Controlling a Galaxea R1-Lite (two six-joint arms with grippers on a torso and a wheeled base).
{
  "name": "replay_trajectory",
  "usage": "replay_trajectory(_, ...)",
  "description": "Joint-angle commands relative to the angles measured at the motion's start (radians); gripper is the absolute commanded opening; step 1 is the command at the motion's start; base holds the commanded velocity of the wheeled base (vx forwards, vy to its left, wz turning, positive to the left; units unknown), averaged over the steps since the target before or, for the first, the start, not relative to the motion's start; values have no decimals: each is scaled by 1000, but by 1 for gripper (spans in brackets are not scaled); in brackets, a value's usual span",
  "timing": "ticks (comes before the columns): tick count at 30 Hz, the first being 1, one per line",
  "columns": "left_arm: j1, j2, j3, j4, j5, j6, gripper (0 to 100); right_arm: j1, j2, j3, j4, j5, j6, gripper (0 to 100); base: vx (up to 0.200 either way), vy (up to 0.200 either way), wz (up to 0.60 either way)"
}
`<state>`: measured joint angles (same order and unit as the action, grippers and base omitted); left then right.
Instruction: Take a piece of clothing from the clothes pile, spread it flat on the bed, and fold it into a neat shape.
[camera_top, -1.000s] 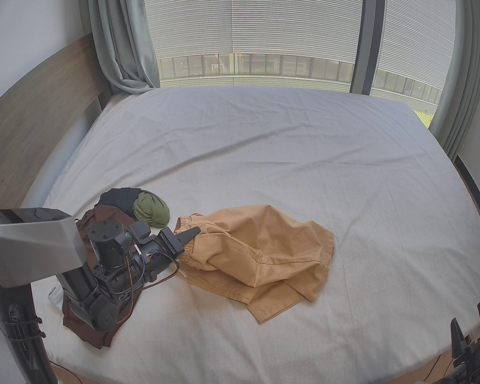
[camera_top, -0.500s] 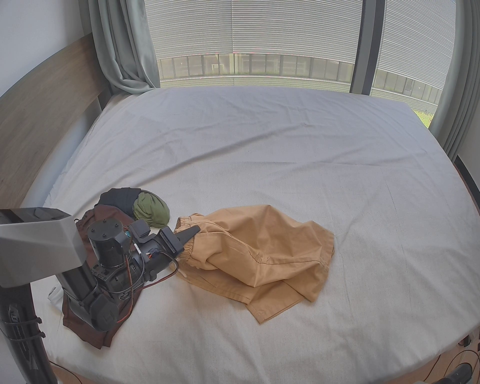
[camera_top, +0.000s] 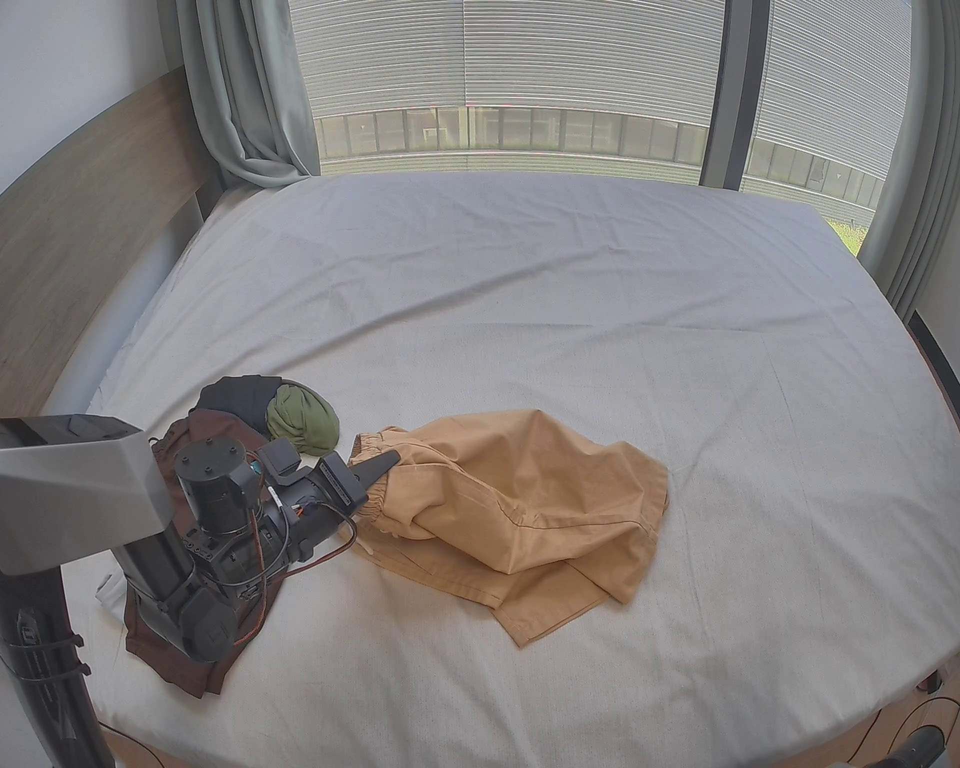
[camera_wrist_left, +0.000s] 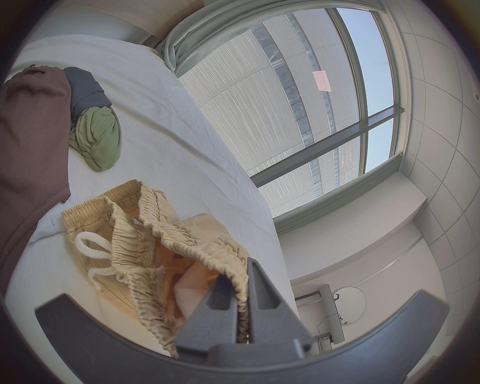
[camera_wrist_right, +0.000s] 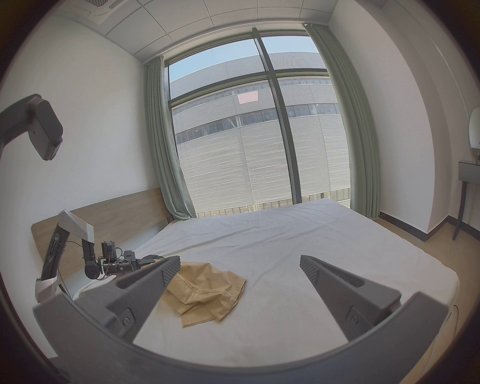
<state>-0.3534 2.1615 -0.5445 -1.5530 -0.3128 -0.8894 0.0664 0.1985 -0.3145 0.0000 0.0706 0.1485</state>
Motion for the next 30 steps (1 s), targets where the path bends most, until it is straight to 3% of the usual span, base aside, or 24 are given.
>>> replay_trajectory(1, -1, 1, 0, -2, 0, 0, 0, 3, 76, -37, -6, 3, -1, 100, 0, 0, 0)
replay_trajectory(13, -1, -2, 0, -2, 0, 0, 0, 12, 269, -147, -34, 84, 0, 100, 0, 0, 0)
replay_trajectory(19, -2, -2, -2, -2, 0, 1, 0, 16, 453, -195, -160, 117, 25, 100, 0, 0, 0)
replay_trajectory(26, -2, -5, 0, -2, 0, 1, 0, 21, 611, -222, -212, 179, 77, 100, 0, 0, 0)
replay_trajectory(30, -7, -5, 1, -2, 0, 3, 0, 21, 691, -221, -258, 179, 74, 100, 0, 0, 0)
